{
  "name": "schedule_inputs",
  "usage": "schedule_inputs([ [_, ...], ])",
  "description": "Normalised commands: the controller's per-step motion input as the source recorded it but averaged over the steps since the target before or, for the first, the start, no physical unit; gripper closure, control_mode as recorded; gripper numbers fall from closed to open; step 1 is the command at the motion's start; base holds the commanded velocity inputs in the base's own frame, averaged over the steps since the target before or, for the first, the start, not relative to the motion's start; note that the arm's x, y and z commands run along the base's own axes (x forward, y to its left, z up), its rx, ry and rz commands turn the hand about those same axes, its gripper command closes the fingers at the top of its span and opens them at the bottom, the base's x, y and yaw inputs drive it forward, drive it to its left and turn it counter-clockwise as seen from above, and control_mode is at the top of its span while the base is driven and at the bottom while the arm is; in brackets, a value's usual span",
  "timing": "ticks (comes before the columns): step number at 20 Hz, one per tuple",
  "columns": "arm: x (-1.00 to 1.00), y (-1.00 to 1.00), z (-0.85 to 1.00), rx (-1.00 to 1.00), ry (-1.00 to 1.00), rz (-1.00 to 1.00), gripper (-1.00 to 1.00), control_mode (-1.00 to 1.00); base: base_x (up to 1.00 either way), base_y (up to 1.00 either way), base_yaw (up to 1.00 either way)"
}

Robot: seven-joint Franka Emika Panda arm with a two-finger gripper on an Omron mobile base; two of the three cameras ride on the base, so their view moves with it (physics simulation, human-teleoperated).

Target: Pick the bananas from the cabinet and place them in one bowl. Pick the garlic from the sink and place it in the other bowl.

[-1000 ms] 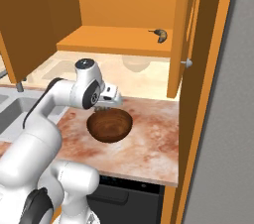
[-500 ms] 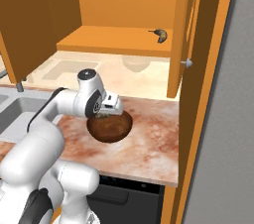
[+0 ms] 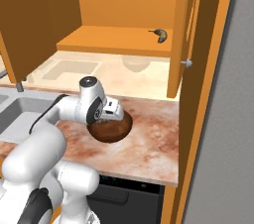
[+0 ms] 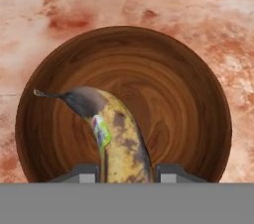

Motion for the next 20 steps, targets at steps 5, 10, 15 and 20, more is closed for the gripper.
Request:
schedule_inputs([
  [5, 0.0, 0.0, -0.17, 0.0, 0.0, 0.0, 1.0, -1.0, 0.0, 0.0, 0.0],
  [10, 0.0, 0.0, -0.14, 0.0, 0.0, 0.0, 1.0, -1.0, 0.0, 0.0, 0.0],
  [15, 0.0, 0.0, -0.14, 0.0, 0.0, 0.0, 1.0, -1.0, 0.0, 0.0, 0.0],
  [20, 0.04, -0.02, -0.09, 0.0, 0.0, 0.0, 1.0, -1.0, 0.0, 0.0, 0.0],
])
